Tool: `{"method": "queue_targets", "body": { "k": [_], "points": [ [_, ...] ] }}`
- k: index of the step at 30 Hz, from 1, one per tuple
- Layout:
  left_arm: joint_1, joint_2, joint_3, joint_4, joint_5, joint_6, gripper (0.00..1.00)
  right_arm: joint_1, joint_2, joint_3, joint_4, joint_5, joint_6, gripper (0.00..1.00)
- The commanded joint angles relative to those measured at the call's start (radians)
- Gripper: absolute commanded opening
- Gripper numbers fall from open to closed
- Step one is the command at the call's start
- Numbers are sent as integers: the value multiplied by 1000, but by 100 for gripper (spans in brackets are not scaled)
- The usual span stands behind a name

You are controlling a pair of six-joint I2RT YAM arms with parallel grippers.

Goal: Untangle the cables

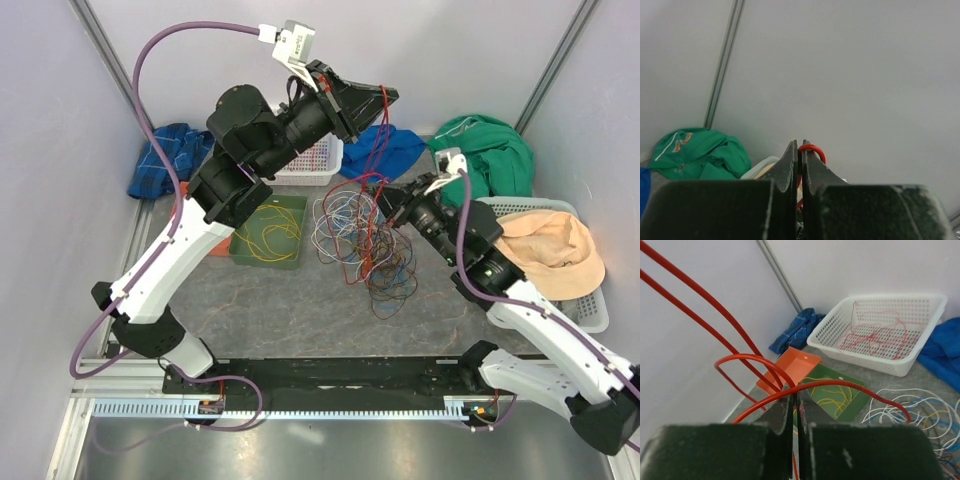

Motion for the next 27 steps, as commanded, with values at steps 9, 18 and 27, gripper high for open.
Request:
{"method": "queue_targets", "body": {
  "k": [9,18,27],
  "points": [
    [-6,-121,-91,30,-103,151,2,0,108,-17,72,-93,57,0],
    [34,-146,-232,118,-437,323,2,-2,349,260,51,-13,-3,0],
    [253,-149,-500,600,-445,462,2,-61,636,575,132,13,-59,0]
  ]
}}
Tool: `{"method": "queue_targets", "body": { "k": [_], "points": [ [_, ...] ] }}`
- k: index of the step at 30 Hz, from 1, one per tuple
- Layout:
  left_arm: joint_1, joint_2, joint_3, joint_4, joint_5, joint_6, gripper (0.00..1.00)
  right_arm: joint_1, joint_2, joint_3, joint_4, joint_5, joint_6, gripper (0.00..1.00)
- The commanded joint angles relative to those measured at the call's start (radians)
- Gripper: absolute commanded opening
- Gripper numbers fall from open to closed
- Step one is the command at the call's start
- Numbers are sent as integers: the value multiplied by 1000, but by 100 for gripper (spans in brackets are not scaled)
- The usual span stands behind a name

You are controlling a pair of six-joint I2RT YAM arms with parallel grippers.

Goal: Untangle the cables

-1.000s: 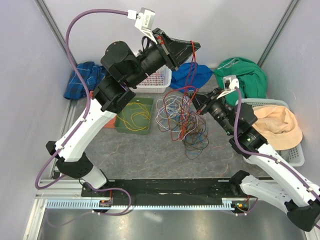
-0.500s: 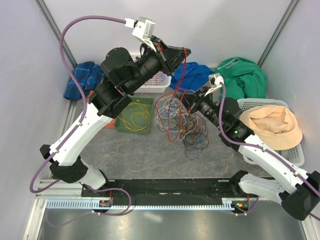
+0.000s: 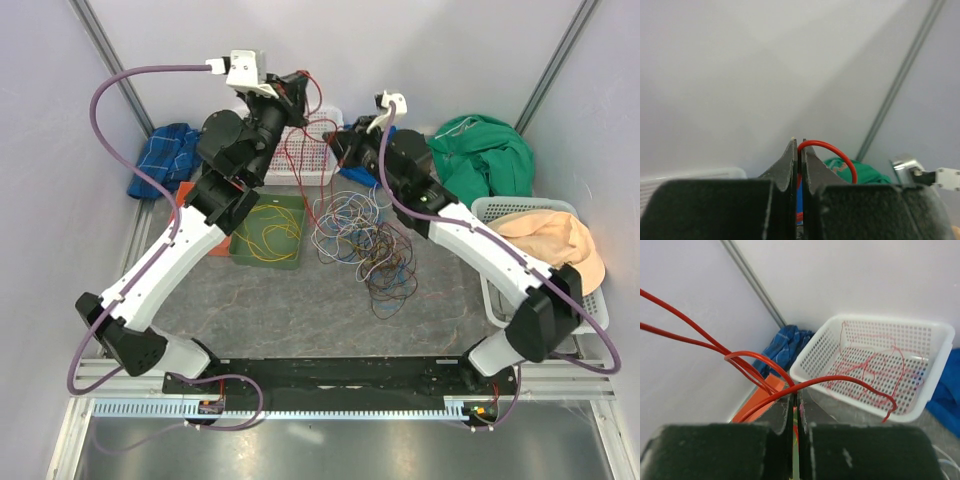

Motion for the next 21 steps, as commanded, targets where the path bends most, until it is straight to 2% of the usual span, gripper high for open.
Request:
{"method": "queue_targets", "body": {
  "k": [1,3,5,10,14,19,21],
  "points": [
    [87,17,-68,401,-9,120,2,-50,114,146,109,-13,-28,0],
    [125,41,-100,499,34,124,2,-79,161,226,123,-88,-7,0],
    [145,63,-76,526,45,119,2,-99,230,315,132,-135,10,0],
    [205,136,50,561,88,127,2,-124,397,559,123,-256,67,0],
    [245,228,155,623,119,127,2,-150,526,792,110,-283,87,0],
    [309,378,180,741,87,142,2,-225,687,857,213,-316,251,0],
    [341,423,179,803,59,145,2,-240,755,889,250,-335,268,0]
  ]
}}
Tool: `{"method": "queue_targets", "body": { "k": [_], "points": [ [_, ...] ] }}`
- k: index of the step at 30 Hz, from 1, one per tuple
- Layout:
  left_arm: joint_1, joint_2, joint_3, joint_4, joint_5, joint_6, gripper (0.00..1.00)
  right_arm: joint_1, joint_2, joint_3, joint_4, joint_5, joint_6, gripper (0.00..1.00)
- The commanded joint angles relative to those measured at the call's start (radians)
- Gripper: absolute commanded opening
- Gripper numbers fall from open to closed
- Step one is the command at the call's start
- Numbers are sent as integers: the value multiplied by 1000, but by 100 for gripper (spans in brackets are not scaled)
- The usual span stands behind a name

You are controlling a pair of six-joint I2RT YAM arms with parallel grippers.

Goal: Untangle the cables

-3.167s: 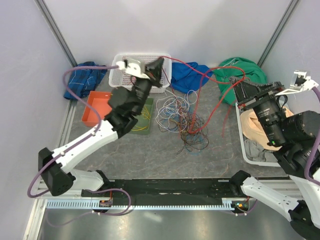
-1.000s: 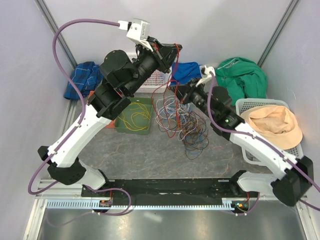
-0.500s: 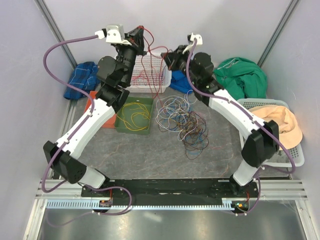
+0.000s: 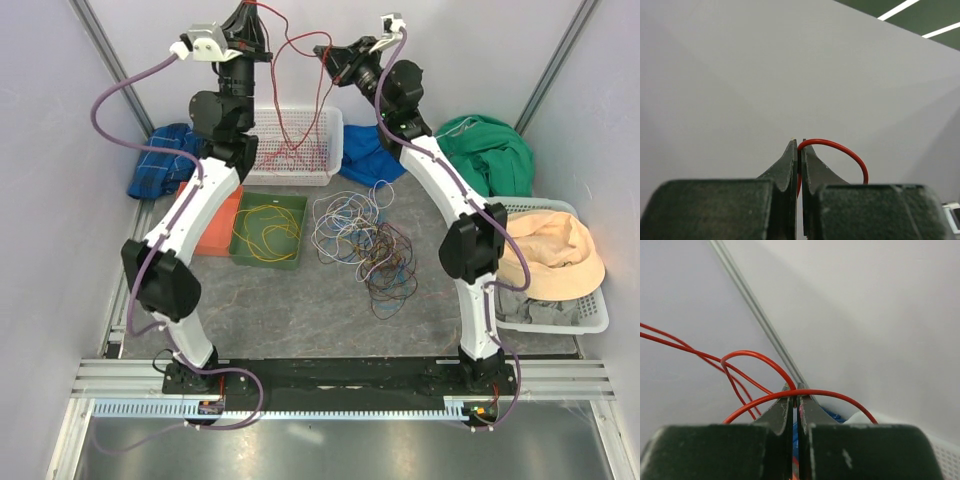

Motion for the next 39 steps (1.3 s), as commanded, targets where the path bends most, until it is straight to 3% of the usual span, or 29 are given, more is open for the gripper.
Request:
{"method": "queue_targets", "body": {
  "k": [1,9,16,17,18,19,22,24,31,35,39],
  "points": [
    [66,135,10,170,-51,51,2,-52,144,69,114,-55,105,0],
    [163,391,22,227,-112,-44,2,-52,404,198,195,-4,111,0],
    [192,499,68,179,-114,-133,2,-50,530,253,128,-23,100,0],
    [192,503,65,173,-114,-147,2,-49,538,252,120,-29,105,8],
    [192,505,59,174,-112,-153,2,-47,547,251,91,-30,104,26],
    [194,503,53,174,-115,-160,2,-47,547,245,74,-30,102,54],
    [194,485,31,184,-115,-169,2,-43,494,145,54,-29,94,84],
    [194,471,27,187,-114,-173,2,-35,381,34,91,28,73,98],
    [194,390,5,145,-97,-190,2,16,110,-253,-118,414,-110,98],
    [194,350,-24,118,-92,-195,2,39,34,-285,-266,617,-203,98],
    [194,324,-52,104,-95,-210,2,43,-65,-406,-232,740,-226,98]
  ]
}}
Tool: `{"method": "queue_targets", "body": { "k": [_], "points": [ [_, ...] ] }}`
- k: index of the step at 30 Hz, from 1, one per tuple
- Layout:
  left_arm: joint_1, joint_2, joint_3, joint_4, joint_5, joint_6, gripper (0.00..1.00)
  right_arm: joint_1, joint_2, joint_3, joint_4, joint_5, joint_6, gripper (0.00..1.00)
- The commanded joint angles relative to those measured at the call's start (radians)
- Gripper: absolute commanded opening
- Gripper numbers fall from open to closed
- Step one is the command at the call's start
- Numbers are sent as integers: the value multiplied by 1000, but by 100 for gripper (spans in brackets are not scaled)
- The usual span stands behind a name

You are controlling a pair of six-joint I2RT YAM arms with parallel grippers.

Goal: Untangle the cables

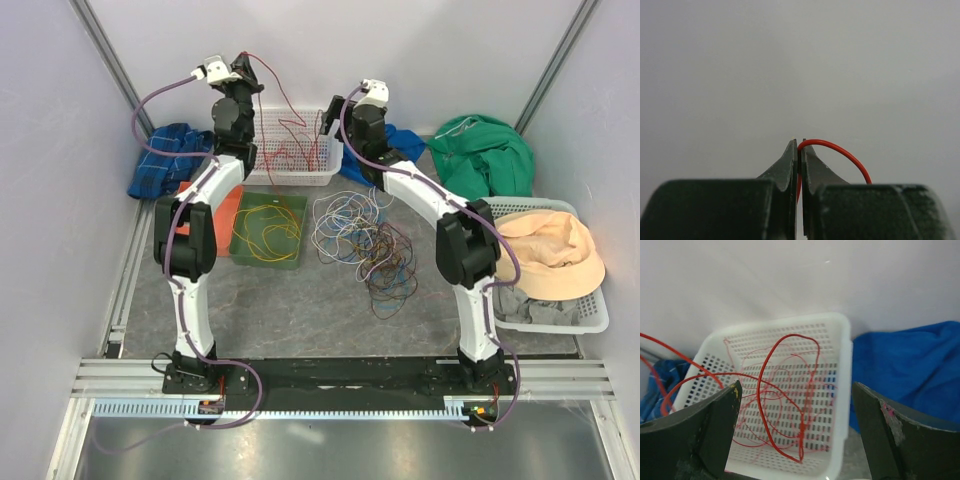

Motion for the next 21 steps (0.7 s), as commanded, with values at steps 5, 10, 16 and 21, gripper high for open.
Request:
{"method": "queue_targets", "body": {
  "k": [5,10,16,21],
  "points": [
    [1,-94,-4,-24,5,-95,2,2,-286,-435,324,-178,-65,90],
    [-1,-133,-10,-29,23,-140,2,48,-291,-492,373,-406,-48,74],
    [-1,-211,-10,-1,60,-164,2,104,-257,-494,373,-532,-82,64],
    [-4,-232,42,34,83,-187,2,128,-210,-452,352,-575,-77,59]
  ]
}}
